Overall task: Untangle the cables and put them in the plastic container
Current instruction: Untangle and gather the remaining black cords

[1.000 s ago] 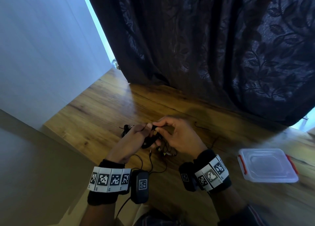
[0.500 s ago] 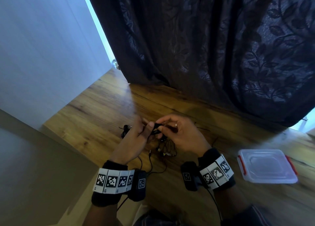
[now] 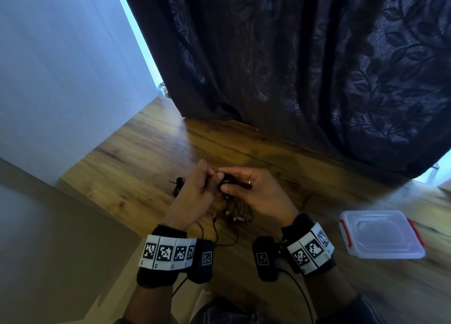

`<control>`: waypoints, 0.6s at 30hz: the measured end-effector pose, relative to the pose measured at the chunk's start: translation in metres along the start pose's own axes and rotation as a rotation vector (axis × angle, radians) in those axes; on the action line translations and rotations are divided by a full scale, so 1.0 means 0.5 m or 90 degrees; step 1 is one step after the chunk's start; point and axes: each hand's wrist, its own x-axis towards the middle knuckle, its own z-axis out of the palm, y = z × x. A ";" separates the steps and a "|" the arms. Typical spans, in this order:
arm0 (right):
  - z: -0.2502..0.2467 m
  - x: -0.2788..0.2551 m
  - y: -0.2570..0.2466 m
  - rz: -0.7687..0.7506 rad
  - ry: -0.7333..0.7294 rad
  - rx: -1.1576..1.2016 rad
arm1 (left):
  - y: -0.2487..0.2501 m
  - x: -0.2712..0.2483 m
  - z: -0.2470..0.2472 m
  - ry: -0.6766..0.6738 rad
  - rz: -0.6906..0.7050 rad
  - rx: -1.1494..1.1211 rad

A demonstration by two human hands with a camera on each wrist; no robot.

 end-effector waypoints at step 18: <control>-0.009 0.003 0.018 -0.023 0.046 -0.026 | -0.026 -0.003 -0.002 -0.126 0.050 -0.025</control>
